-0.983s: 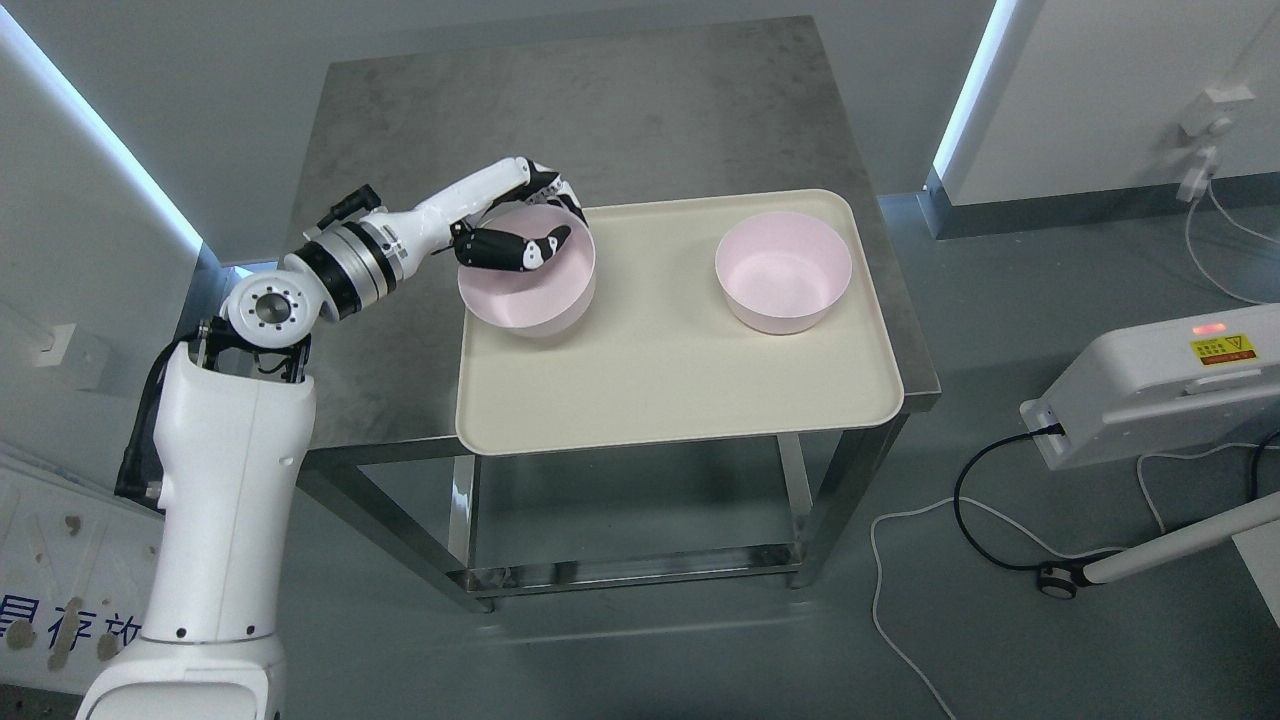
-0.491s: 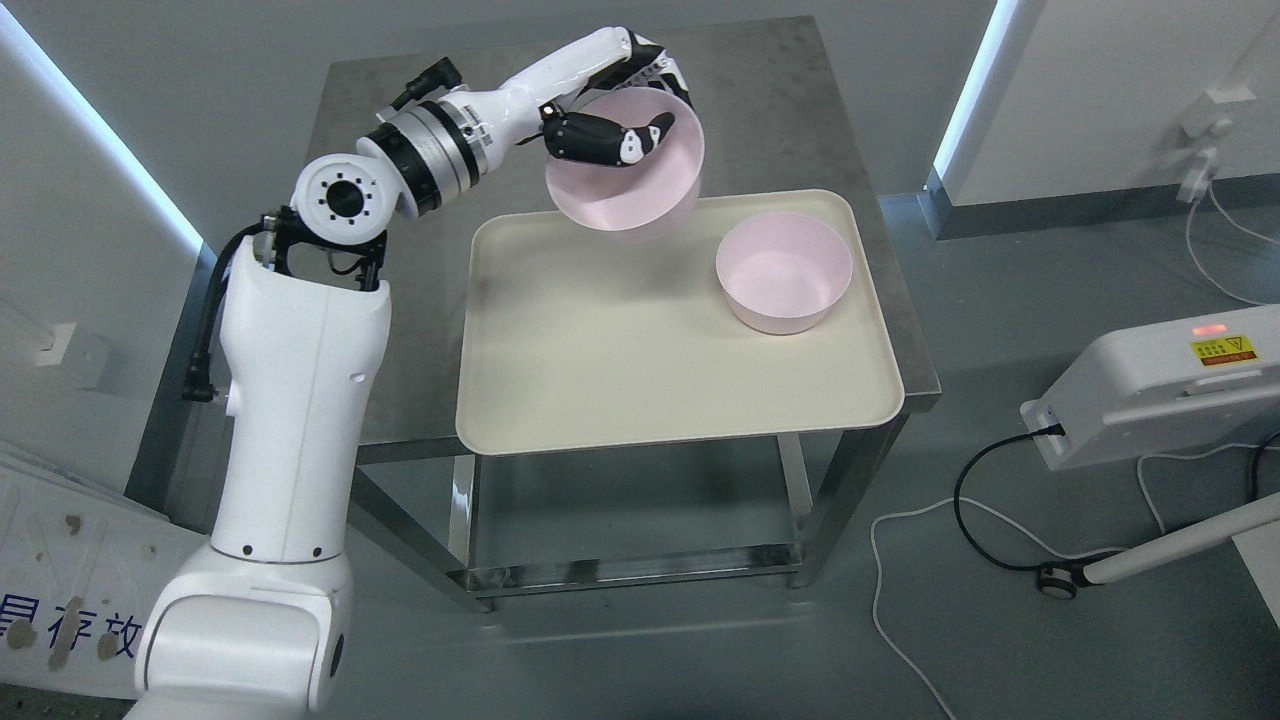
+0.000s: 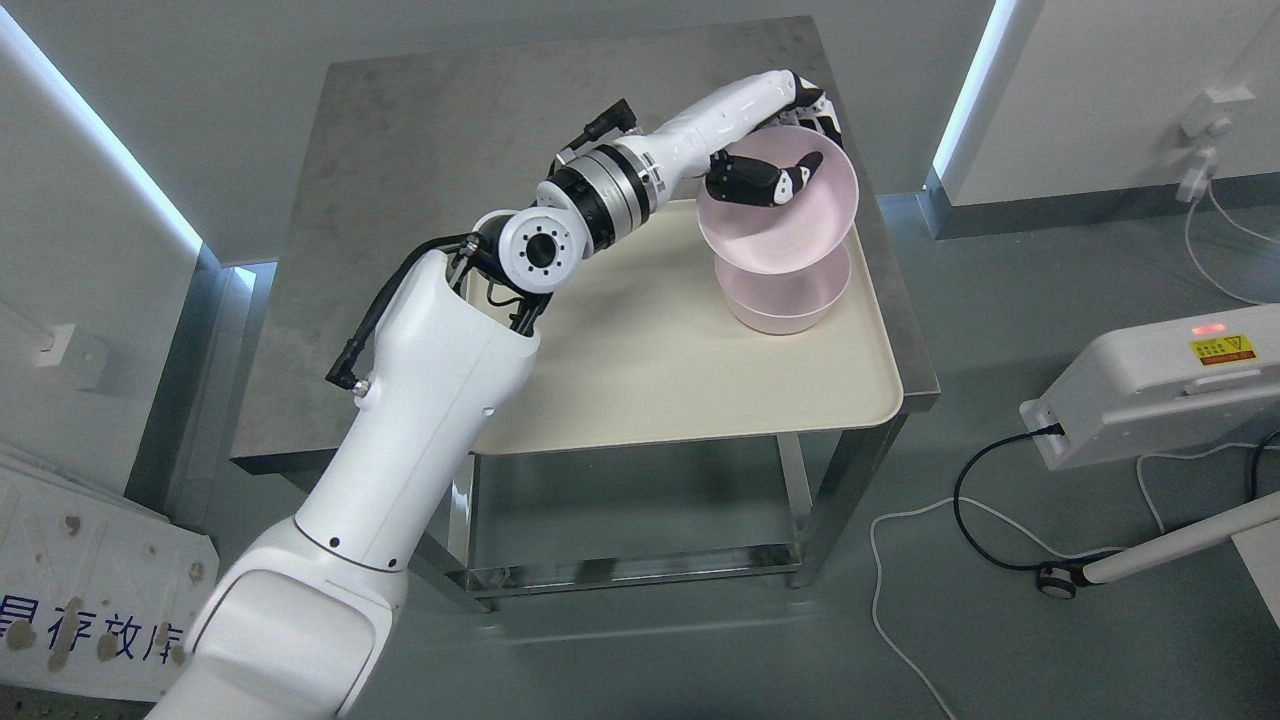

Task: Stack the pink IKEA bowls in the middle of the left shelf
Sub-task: 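Lift the bowl and lower it into the other pink bowl, then open the left hand and release the stacked bowl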

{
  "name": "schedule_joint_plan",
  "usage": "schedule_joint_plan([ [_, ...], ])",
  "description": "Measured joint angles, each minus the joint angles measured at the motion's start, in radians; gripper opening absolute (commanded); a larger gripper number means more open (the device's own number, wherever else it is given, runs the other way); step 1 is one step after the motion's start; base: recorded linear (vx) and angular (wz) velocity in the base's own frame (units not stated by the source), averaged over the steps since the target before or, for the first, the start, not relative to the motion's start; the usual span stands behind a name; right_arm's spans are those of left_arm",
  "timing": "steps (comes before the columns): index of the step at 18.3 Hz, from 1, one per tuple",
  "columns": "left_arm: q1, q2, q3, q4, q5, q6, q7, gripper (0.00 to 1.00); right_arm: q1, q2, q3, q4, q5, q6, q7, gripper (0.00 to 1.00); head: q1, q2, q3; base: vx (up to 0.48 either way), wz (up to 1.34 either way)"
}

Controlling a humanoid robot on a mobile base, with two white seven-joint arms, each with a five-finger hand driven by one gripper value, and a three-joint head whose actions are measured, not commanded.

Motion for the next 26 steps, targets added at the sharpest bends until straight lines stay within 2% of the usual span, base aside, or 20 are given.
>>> schedule_joint_plan([
  [6,-0.004,-0.019,-0.072,0.058,0.014,-0.004,0.011,0.03,0.0,0.0,0.0,0.0,0.0,0.0,0.0,1.0,0.0,0.0,0.0,0.0,0.0],
  [17,-0.011,-0.033,-0.006,0.125,0.014,-0.005,0.012,0.05,0.0,0.0,0.0,0.0,0.0,0.0,0.0,1.0,0.0,0.0,0.0,0.0,0.0],
  [18,-0.011,-0.034,0.0,0.129,0.012,-0.006,0.011,0.13,0.0,0.0,0.0,0.0,0.0,0.0,0.0,1.0,0.0,0.0,0.0,0.0,0.0],
  [19,-0.011,-0.034,0.005,0.134,0.01,-0.006,0.01,0.37,0.0,0.0,0.0,0.0,0.0,0.0,0.0,1.0,0.0,0.0,0.0,0.0,0.0],
  [20,-0.011,-0.035,0.009,0.137,0.008,-0.007,0.01,0.56,0.0,0.0,0.0,0.0,0.0,0.0,0.0,1.0,0.0,0.0,0.0,0.0,0.0],
  [21,-0.012,-0.035,0.012,0.141,0.007,-0.007,0.01,0.65,0.0,0.0,0.0,0.0,0.0,0.0,0.0,1.0,0.0,0.0,0.0,0.0,0.0],
  [23,-0.012,-0.036,0.019,0.145,0.006,-0.007,0.01,0.91,0.0,0.0,0.0,0.0,0.0,0.0,0.0,1.0,0.0,0.0,0.0,0.0,0.0],
  [24,-0.009,-0.037,0.025,0.145,0.006,-0.007,0.01,1.0,0.0,0.0,0.0,0.0,0.0,0.0,0.0,1.0,0.0,0.0,0.0,0.0,0.0],
  [26,0.005,-0.037,0.044,0.131,0.008,-0.007,0.01,1.0,0.0,0.0,0.0,0.0,0.0,0.0,0.0,1.0,0.0,0.0,0.0,0.0,0.0],
])
